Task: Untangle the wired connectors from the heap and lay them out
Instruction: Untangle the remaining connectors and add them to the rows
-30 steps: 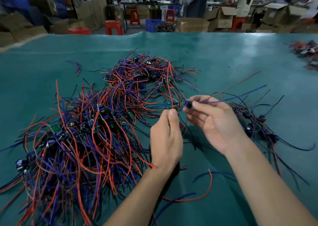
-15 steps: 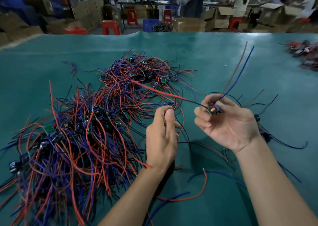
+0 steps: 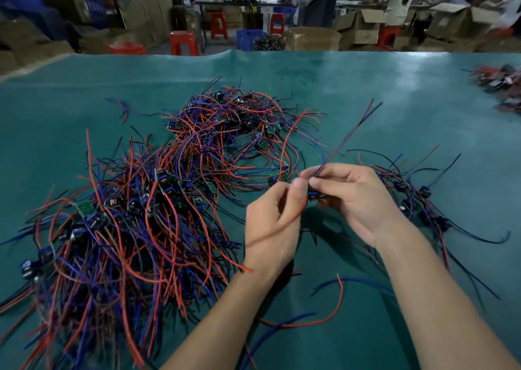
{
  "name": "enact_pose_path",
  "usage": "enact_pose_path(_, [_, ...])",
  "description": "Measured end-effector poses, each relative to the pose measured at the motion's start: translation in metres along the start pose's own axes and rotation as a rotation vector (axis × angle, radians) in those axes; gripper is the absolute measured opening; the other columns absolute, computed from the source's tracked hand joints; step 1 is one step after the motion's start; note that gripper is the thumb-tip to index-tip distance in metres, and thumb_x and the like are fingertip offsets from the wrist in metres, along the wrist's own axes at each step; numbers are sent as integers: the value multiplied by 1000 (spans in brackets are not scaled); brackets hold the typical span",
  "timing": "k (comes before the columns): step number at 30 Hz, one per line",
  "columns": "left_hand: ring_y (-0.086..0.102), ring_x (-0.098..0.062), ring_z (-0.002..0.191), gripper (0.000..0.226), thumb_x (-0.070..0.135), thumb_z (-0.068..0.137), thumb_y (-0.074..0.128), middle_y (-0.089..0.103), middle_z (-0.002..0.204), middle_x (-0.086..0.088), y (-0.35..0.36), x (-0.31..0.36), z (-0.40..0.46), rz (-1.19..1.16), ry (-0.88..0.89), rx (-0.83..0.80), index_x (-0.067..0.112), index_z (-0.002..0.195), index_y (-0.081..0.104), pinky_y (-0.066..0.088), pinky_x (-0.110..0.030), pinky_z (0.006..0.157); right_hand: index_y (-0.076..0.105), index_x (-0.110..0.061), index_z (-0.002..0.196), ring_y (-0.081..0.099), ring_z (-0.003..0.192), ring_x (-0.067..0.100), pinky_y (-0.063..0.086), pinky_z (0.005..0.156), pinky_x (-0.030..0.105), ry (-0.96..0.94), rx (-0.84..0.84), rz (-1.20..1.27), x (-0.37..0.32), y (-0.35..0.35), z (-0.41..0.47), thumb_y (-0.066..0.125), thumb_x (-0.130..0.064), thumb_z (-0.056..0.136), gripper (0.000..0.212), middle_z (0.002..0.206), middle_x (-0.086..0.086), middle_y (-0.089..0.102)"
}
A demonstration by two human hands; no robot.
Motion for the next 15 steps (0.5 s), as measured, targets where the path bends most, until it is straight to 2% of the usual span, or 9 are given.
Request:
enact_pose_path(3, [53,-2,56,33,49,89,66,65,63,10,0,-3,1,97,21,-39,18,78,71,44,-25,59,79,-7,83,65,82,18,47,68,28,6,6,-34,2,4,0,68,0,89,15,95,12,76])
enact_pose_path(5, [55,-4,58,23,38,90,70,66,64,8,0,-2,2,126,30,-57,17,79,72,46,-26,60,79,-9,83,65,73,14,46,55,21,14,22,-44,1,1,0,69,-2,89,13,91,9,76])
enact_pose_path(7, [59,-15,63,19,31,92,69,67,65,4,1,-1,2,164,36,-73,15,81,72,50,-36,65,79,-10,83,65,68,14,44,49,21,13,70,-64,2,-3,1,72,-5,88,10,87,11,75])
enact_pose_path(9, [61,-22,63,17,27,94,68,66,64,1,2,-2,2,169,28,-88,15,82,72,51,-41,66,79,-9,84,62,65,13,42,48,21,2,110,-101,3,-7,2,75,-8,86,4,83,14,73])
enact_pose_path(11, [60,-22,61,17,26,95,67,65,61,1,2,-3,3,165,21,-86,15,82,71,51,-41,65,78,-7,83,58,62,11,40,47,20,-24,144,-127,3,-10,3,77,-9,85,3,78,11,71])
enact_pose_path(15, [54,-21,59,16,24,95,66,58,57,3,2,-4,4,182,38,-95,16,82,70,47,-39,62,75,-12,77,56,63,12,40,49,22,-69,188,-190,1,-12,4,76,-12,89,12,73,7,68])
Point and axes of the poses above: each hand's wrist, its own z-axis towards the middle knuckle, its own y-axis out of the palm, x = y × z, the point moved 6 cm from there along z, towards the middle knuckle
